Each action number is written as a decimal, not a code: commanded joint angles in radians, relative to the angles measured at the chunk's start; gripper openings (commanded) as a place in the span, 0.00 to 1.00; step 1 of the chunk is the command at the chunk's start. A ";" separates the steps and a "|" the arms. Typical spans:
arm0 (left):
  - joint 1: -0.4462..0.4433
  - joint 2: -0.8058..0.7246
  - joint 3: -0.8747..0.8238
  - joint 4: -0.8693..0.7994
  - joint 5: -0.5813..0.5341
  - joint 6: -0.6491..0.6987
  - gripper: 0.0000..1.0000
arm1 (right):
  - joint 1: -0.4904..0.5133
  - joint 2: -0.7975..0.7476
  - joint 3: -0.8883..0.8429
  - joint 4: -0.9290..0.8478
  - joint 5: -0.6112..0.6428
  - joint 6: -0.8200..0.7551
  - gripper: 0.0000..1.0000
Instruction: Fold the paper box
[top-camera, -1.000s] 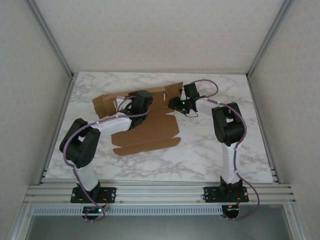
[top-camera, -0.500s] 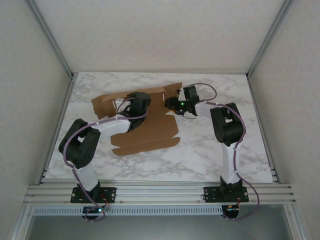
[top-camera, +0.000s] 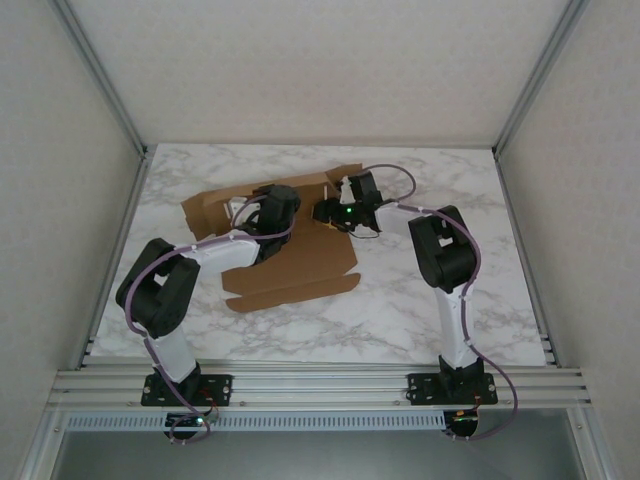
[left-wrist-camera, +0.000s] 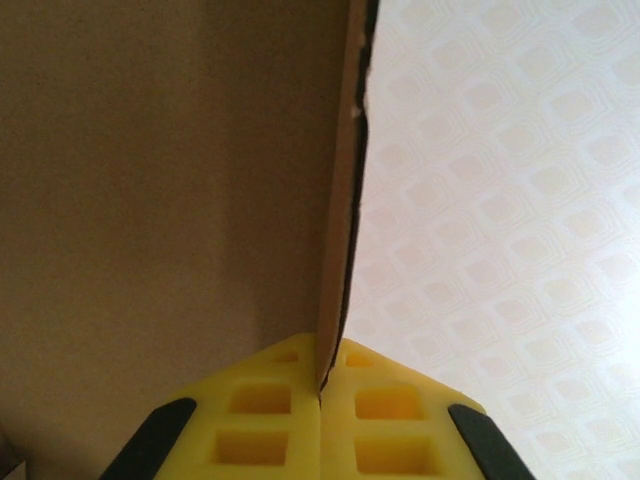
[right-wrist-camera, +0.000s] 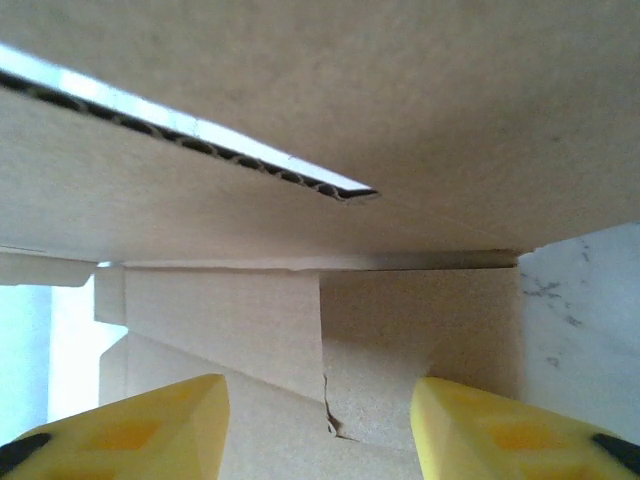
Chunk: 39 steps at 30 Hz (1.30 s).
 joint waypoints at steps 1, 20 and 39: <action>-0.012 -0.019 -0.026 -0.076 0.062 -0.011 0.00 | 0.019 0.001 -0.008 -0.076 0.069 -0.059 0.53; -0.008 -0.113 -0.118 -0.073 0.080 0.147 0.00 | -0.104 -0.811 -0.399 -0.028 0.466 -0.247 0.35; -0.011 -0.139 -0.171 -0.056 0.114 0.133 0.00 | -0.159 -0.355 -0.248 0.028 0.244 -0.639 0.29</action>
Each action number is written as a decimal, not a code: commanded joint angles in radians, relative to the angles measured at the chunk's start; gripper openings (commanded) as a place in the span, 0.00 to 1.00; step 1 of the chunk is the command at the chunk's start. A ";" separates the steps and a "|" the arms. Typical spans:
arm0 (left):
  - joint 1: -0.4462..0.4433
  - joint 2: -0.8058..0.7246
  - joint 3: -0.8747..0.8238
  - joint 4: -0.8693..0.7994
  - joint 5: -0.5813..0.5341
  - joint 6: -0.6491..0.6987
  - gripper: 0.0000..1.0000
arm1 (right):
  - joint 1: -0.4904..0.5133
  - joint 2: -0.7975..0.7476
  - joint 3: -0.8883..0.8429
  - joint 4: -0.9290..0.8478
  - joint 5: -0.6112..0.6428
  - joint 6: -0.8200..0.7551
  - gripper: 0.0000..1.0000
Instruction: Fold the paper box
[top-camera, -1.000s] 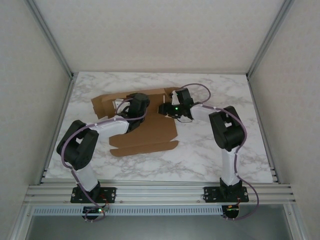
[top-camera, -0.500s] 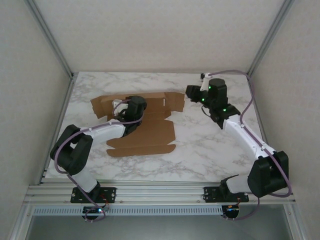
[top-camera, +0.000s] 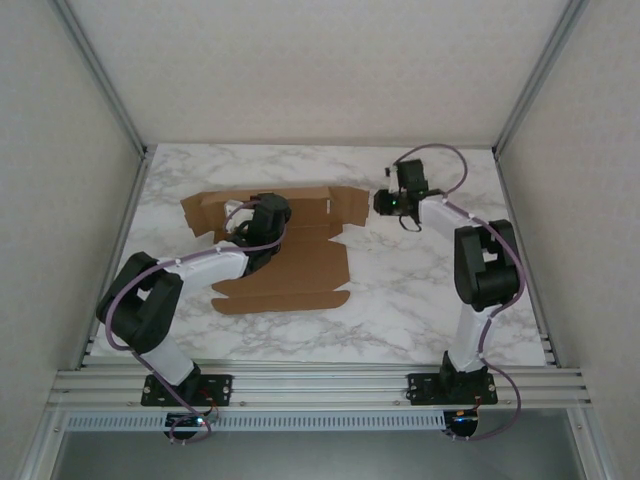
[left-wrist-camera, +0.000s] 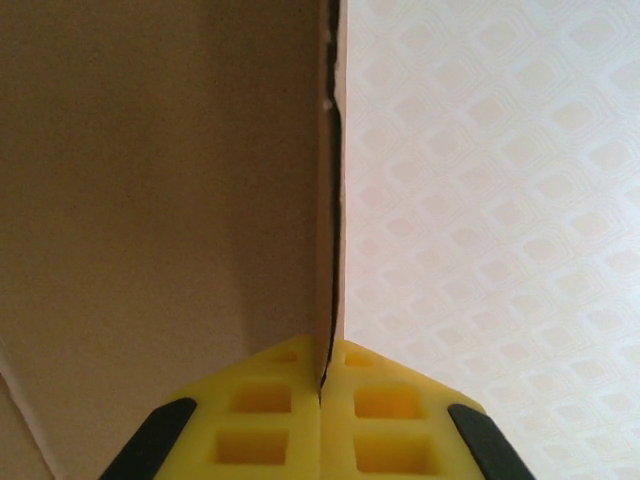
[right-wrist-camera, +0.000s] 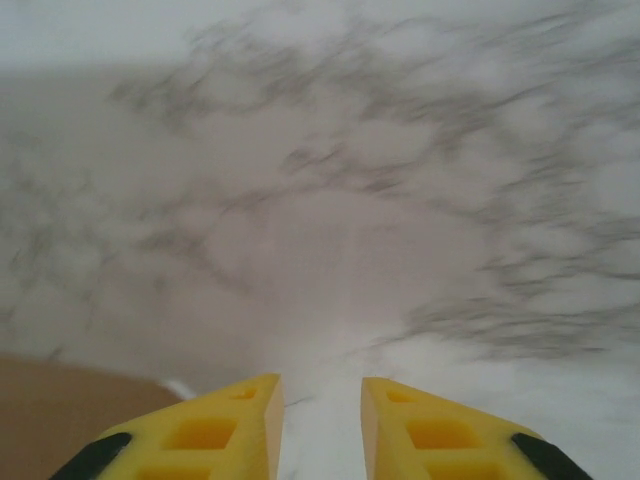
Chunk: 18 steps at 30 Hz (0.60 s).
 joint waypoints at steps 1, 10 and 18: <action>-0.006 -0.007 -0.041 -0.069 0.017 -0.002 0.00 | 0.040 -0.073 -0.096 0.215 -0.160 -0.179 0.30; -0.006 -0.012 -0.048 -0.056 0.024 -0.009 0.00 | 0.093 -0.113 -0.158 0.247 -0.269 -0.261 0.29; -0.006 -0.018 -0.059 -0.045 0.031 -0.016 0.00 | 0.130 -0.124 -0.167 0.240 -0.313 -0.263 0.32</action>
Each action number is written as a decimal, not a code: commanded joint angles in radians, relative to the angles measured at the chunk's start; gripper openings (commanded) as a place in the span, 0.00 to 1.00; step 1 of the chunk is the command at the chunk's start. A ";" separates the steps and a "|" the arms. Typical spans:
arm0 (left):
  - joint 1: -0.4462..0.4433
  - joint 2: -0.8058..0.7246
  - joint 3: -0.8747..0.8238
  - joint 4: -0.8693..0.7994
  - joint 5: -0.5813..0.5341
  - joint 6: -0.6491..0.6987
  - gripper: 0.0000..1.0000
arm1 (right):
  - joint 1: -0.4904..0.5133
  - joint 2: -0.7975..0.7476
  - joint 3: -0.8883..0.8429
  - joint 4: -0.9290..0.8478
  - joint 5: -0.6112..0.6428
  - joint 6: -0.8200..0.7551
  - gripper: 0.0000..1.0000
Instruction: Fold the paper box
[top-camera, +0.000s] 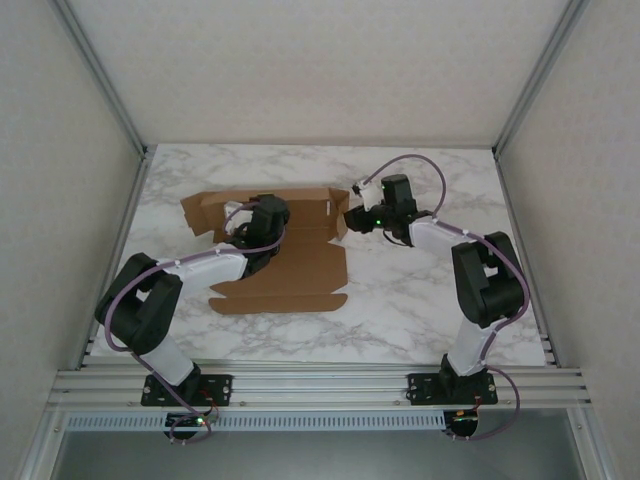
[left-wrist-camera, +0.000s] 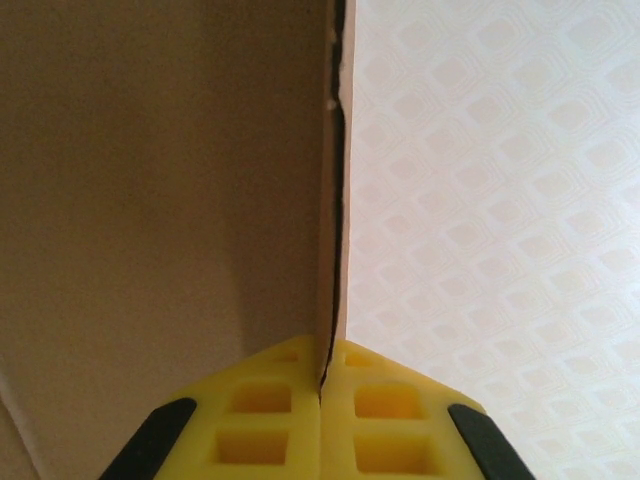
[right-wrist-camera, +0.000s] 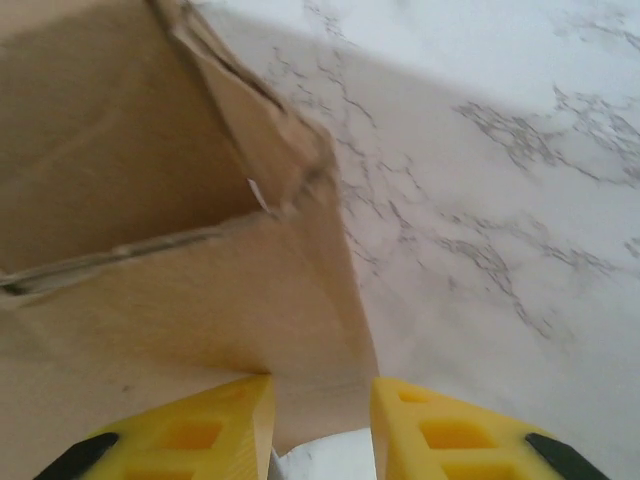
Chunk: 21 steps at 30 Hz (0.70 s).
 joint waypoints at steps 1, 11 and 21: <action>-0.006 -0.009 -0.036 -0.074 0.025 -0.016 0.00 | 0.029 -0.011 0.000 0.008 -0.046 -0.038 0.33; -0.006 -0.018 -0.040 -0.071 0.041 -0.006 0.00 | 0.078 0.031 0.019 0.034 0.041 -0.130 0.34; -0.006 -0.028 -0.075 -0.054 0.070 0.011 0.00 | 0.131 0.050 0.038 0.086 0.140 -0.245 0.37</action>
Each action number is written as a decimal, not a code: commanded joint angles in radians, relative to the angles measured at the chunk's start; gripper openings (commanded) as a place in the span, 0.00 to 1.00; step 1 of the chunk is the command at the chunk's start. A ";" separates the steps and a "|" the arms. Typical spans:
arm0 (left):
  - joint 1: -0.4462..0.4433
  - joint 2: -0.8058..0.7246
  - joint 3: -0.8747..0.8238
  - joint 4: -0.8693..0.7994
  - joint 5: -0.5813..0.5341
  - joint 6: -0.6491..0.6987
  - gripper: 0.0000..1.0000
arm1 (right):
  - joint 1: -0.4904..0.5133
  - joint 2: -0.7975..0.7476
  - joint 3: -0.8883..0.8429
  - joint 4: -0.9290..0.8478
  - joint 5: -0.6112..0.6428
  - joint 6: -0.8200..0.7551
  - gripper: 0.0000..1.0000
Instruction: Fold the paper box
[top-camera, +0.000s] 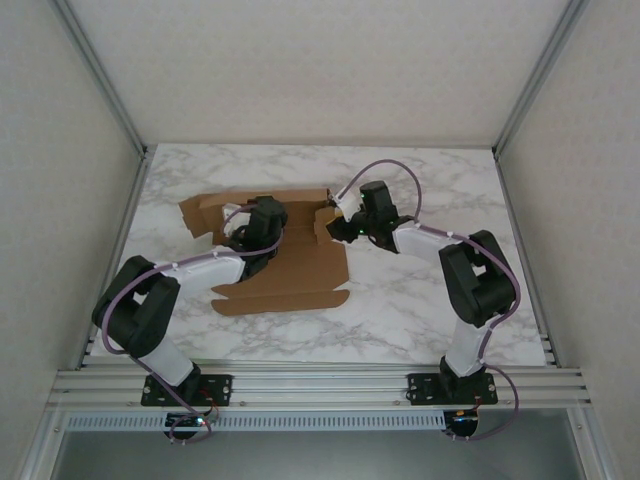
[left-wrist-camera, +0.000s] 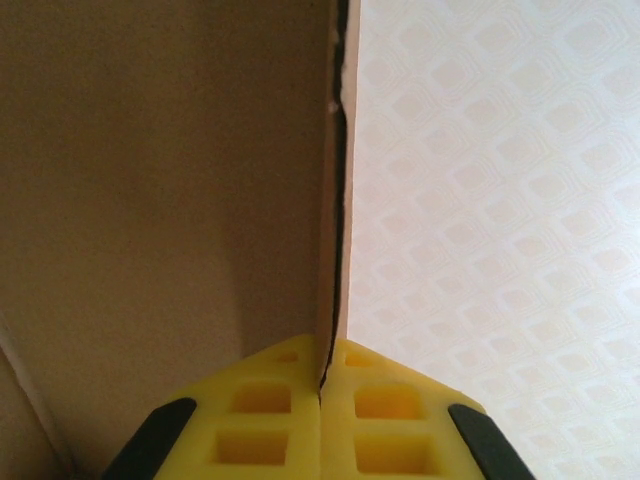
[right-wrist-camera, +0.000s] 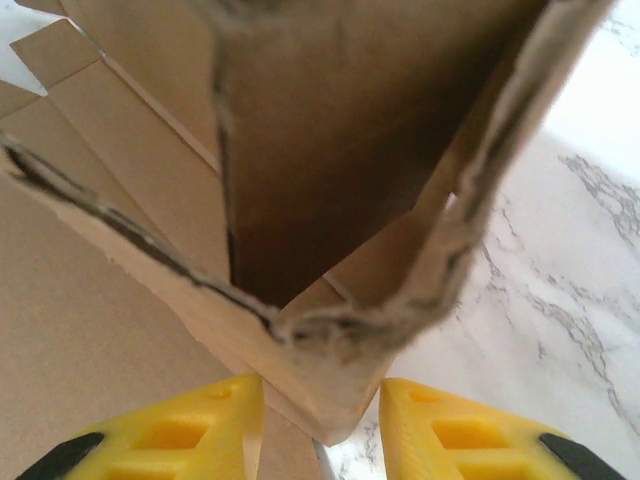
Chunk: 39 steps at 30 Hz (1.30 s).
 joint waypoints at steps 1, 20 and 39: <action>-0.006 -0.007 -0.044 -0.075 0.060 0.014 0.00 | 0.016 0.018 0.037 0.052 0.075 -0.072 0.38; -0.019 -0.046 -0.155 -0.075 0.091 0.009 0.00 | 0.044 0.038 0.035 0.162 0.297 -0.090 0.41; -0.015 0.057 0.018 -0.133 0.082 0.051 0.00 | 0.064 0.076 0.110 0.136 0.227 -0.025 0.44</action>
